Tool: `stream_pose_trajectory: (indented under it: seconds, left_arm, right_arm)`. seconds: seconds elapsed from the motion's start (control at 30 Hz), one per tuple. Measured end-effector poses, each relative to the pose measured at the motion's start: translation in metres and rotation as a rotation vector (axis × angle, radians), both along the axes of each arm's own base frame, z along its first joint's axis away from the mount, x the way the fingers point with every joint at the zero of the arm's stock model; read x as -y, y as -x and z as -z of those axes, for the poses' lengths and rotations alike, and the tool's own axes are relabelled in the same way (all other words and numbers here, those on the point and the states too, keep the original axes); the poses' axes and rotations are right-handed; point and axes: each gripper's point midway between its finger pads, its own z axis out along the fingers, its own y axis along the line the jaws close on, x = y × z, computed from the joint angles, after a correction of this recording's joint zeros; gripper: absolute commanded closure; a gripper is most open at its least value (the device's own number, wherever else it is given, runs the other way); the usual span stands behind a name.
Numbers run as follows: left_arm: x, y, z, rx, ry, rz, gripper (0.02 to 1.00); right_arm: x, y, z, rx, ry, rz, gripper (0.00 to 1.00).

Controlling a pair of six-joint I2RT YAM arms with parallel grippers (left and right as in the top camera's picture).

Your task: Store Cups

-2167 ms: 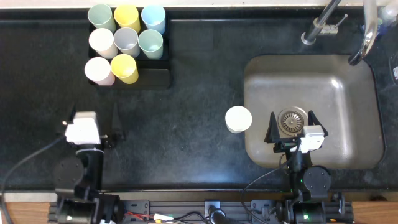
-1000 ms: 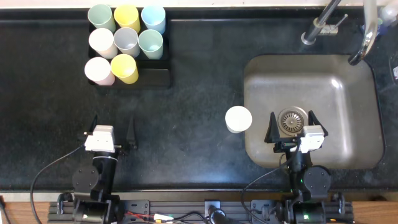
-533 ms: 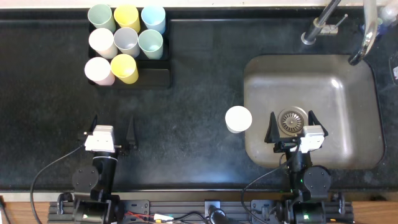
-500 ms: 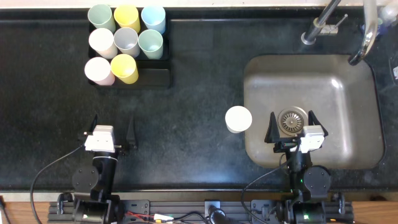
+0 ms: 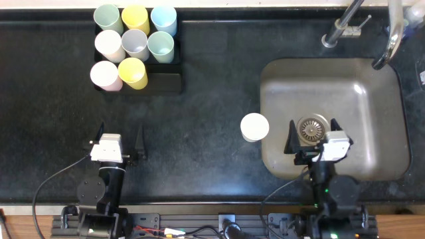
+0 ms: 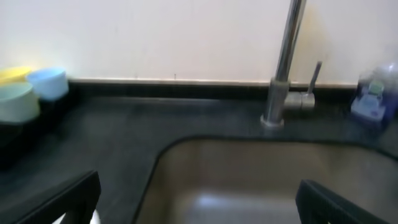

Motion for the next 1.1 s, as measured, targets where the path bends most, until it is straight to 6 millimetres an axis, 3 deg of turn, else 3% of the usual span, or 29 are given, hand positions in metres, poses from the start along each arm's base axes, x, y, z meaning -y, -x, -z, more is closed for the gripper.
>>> stream_pose_trajectory:
  seconds: [0.17,0.27,0.33,0.37,0.4,0.57,0.77,1.1]
  left_arm:
    - [0.000,0.000,0.001,0.000,0.000,0.000,0.020]
    - [0.000,0.000,0.001,0.000,0.000,0.000,0.020]
    - [0.000,0.000,0.002,0.001,0.001,0.000,0.020]
    - [0.000,0.000,0.001,0.004,0.001,0.000,0.020]
    - [0.000,0.000,0.001,0.003,0.001,0.000,0.020]
    - [0.000,0.000,0.001,0.004,0.001,0.000,0.020]
    - [0.000,0.000,0.001,0.004,0.001,0.000,0.020]
    - [0.000,0.000,0.001,0.004,0.001,0.000,0.020]
  right_arm:
    - [0.000,0.001,-0.075,-0.202,0.009,0.000,0.003]
    - [-0.001,-0.010,-0.102,-0.419,0.020,-0.001,0.003]
    - [-0.001,-0.008,-0.092,-0.658,0.031,-0.004,0.005]
    - [-0.003,-0.016,-0.089,-0.764,0.039,-0.009,0.003]
    - [-0.007,-0.018,-0.073,-0.918,0.059,-0.023,0.003]
    - [-0.034,-0.025,-0.018,-1.206,0.166,-0.134,0.005]
    - [-0.057,-0.037,0.018,-1.306,0.284,-0.266,0.005]
    - [-0.066,-0.043,0.063,-1.438,0.408,-0.424,0.005]
